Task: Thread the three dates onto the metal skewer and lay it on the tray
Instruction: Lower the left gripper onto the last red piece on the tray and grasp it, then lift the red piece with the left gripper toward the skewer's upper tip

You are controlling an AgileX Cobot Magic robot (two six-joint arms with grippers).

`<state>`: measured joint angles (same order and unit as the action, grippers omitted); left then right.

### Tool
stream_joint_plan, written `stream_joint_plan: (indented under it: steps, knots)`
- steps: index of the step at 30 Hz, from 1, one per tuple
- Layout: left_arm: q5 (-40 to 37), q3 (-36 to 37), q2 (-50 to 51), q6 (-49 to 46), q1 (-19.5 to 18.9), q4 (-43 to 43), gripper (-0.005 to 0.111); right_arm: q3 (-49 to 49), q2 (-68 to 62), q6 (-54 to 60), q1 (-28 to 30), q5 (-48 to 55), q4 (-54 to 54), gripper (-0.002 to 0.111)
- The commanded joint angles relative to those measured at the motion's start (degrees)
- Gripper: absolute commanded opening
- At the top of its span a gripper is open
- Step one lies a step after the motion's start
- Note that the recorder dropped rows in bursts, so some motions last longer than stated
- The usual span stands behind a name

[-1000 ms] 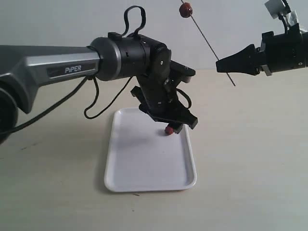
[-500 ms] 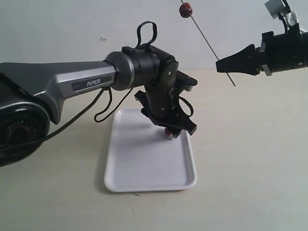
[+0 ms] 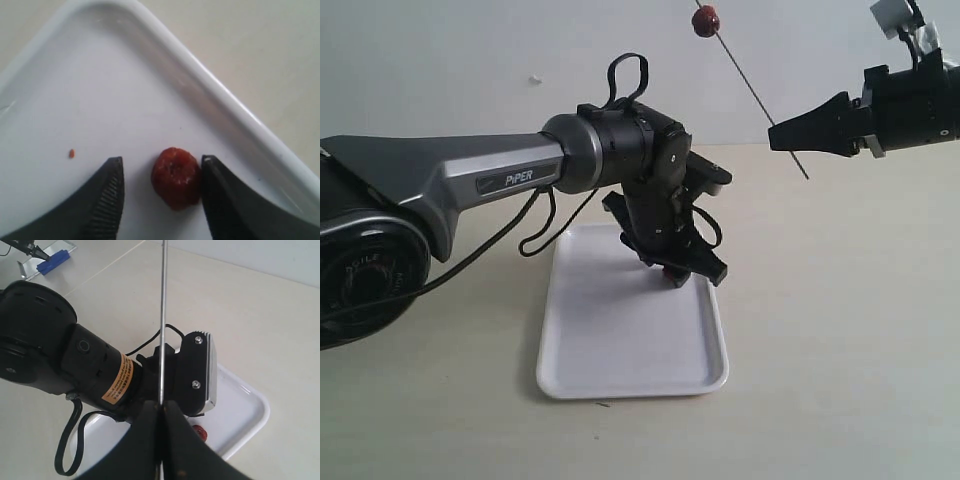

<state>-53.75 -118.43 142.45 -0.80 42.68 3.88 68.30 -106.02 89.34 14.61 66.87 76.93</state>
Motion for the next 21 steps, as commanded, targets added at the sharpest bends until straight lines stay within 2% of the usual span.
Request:
stream_joint_plan:
  steps: [1,8,11,21]
  knots:
    - [-0.4,-0.3,0.1,-0.5,0.2,-0.2,0.046,0.1,0.6,0.4,0.0,0.5,0.2,0.000]
    - [-0.4,-0.3,0.1,-0.6,0.2,-0.2,0.043,0.1,0.6,0.4,0.0,0.5,0.2,0.000]
    - [-0.4,-0.3,0.1,-0.6,0.2,-0.2,0.029,0.1,0.6,0.4,0.0,0.5,0.2,0.000]
    - [-0.4,-0.3,-0.1,0.2,0.2,-0.2,0.029,0.1,0.6,0.4,0.0,0.5,-0.2,0.000]
